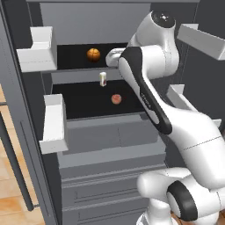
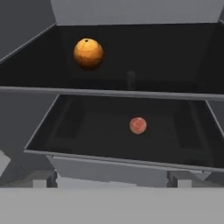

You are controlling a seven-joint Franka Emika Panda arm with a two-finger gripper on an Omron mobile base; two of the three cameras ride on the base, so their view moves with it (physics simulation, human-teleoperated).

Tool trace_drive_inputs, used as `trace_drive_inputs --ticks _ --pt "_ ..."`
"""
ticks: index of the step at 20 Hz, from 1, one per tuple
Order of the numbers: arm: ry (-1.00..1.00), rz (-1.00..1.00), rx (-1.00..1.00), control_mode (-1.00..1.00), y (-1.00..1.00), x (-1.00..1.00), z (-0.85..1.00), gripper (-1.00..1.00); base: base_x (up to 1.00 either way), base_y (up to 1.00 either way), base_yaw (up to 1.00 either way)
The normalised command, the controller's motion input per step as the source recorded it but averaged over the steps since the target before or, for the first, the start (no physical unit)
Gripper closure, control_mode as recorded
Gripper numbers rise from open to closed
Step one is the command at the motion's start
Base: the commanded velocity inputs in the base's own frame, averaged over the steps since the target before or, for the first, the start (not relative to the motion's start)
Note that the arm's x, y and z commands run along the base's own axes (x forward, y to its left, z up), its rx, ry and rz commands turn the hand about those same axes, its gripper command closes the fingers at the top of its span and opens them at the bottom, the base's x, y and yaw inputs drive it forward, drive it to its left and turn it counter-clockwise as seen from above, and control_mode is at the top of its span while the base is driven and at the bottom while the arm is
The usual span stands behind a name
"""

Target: Pick the peach and orange from the fridge and place them on the plate next to the blender to make a fruit smoothie.

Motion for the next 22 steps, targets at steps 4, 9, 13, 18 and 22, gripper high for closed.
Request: trace_drive_inputs --ticks 4,9,13,18,22 --pt "0.0 0.0 0.0 -1.0 0.26 0.31 -0.07 -1.0 0.0 0.0 0.0" --pt "0.0 0.0 0.0 -1.0 0.42 0.47 -0.1 -1.0 0.0 0.0 0.0" --pt "0.0 0.0 0.0 -1.0 0.39 0.51 -0.2 -1.0 0.0 0.0 0.0" --pt "0.0 0.0 0.0 -1.0 0.39 0.6 -0.03 -1.0 0.0 0.0 0.0" --pt "0.0 0.0 0.0 -1.0 0.35 0.66 0.0 -1.0 0.0 0.0 0.0"
